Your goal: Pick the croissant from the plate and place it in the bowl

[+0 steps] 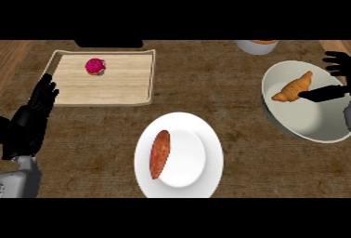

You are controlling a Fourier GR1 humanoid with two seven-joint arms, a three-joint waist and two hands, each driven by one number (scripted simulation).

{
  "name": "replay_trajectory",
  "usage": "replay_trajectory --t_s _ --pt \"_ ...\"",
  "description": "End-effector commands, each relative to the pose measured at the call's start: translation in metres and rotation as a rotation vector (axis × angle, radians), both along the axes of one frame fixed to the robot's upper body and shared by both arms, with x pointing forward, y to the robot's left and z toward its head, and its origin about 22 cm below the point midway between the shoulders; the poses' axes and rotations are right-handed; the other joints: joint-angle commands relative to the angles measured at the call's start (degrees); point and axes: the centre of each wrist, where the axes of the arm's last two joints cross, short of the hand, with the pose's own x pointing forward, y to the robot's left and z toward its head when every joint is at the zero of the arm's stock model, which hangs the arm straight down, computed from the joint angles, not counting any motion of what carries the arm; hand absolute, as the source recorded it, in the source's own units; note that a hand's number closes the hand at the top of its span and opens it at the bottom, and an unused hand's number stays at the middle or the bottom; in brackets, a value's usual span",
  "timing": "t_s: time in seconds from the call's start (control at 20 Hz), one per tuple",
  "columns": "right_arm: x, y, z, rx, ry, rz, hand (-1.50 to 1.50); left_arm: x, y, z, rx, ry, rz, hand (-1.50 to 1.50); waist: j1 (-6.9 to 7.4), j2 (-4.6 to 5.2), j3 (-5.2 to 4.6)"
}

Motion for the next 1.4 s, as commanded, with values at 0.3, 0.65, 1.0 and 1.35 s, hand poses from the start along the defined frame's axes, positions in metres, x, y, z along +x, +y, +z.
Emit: replay_trajectory --t_s 0.3,0.65,1.0,1.35 --pt "-0.029 -0.058 0.024 0.499 -0.527 -0.108 -1.5 -0.01 -0.004 -0.005 -0.003 0.016 0.009 0.0 -1.35 -0.54 0.02" --pt "-0.108 -0.13 0.016 0.574 -0.49 -0.117 -1.5 0.007 0.003 0.002 0.016 0.002 0.041 0.0 -1.55 -0.38 -0.08" --pt "-0.191 -0.179 -0.006 0.67 -0.489 -0.042 -1.5 -0.015 -0.006 -0.022 -0.017 0.018 0.017 0.0 -1.55 -0.42 -0.1" --pt "-0.215 -0.21 0.017 0.706 -0.571 0.021 -1.5 0.013 -0.006 -0.004 0.009 -0.004 0.011 0.0 -0.84 -0.17 -0.07"
